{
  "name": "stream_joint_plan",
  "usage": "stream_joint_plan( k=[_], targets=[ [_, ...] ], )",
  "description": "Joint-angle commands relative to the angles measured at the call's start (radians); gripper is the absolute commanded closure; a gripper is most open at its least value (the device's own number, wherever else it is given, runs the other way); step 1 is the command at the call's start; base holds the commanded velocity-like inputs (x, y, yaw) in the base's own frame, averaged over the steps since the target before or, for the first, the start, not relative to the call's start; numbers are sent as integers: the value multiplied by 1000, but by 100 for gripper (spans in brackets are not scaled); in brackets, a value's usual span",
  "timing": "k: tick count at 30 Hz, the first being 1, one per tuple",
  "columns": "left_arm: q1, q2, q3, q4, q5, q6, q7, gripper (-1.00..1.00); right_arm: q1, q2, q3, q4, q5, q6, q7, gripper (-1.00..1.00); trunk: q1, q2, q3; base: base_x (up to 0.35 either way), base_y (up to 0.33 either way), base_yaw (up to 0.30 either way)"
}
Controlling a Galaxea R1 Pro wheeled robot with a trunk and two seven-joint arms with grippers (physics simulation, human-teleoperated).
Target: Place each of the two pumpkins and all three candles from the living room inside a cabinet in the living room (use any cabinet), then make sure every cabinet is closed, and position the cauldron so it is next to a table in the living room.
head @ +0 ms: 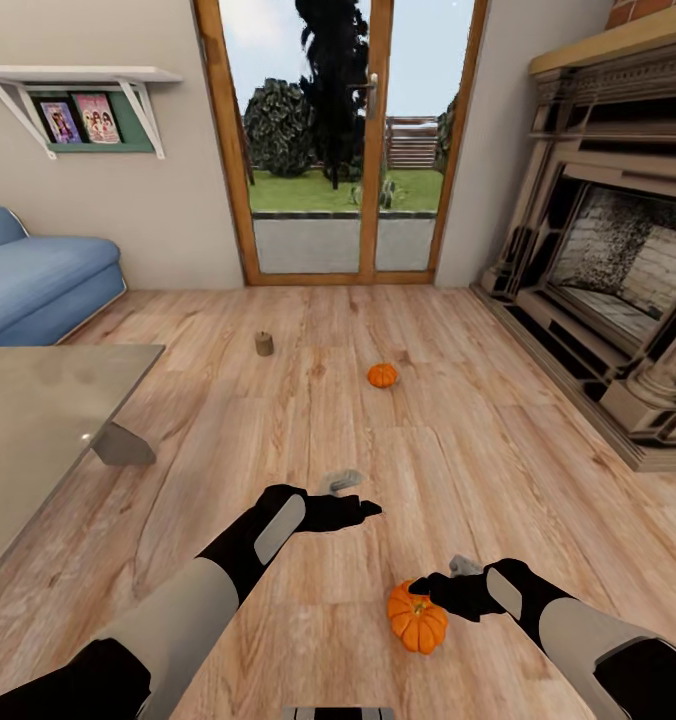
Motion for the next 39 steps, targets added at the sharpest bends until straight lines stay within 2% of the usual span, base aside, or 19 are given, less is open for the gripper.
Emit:
stream_joint_plan(
  k=[1, 7, 18, 25, 31, 33, 39],
  targets=[
    [-1, 0, 0, 0, -3, 2, -4, -100, 0, 0, 6, -1, -4, 4, 3, -100, 0, 0, -1, 223, 223, 0],
    [-1, 0, 0, 1, -3, 1, -4, -100, 0, 0, 6, -1, -3, 4, 1, -100, 0, 0, -1, 182, 175, 0],
    [-1, 0, 0, 0, -3, 0, -4, -100, 0, 1, 6, -1, -2, 4, -1, -100, 0, 0, -1, 11, 10, 0],
    [-1, 0, 0, 0, -3, 1, -4, -100, 0, 0, 8, -1, 8, 4, -6, -100, 3, -2, -28, 0, 0, 0],
    [-1, 0, 0, 0, -3, 1, -4, -100, 0, -1, 14, -1, 63, 4, -43, -100, 6, -3, -51, 0, 0, 0],
    [-1, 0, 0, 0, -3, 1, -4, -100, 0, -1, 13, -1, 65, 4, -45, -100, 7, -4, -59, 0, 0, 0],
    [-1, 0, 0, 4, -4, -1, -3, -100, 0, -1, 12, -1, 67, 4, -48, -100, 7, -4, -59, 0, 0, 0]
  ],
)
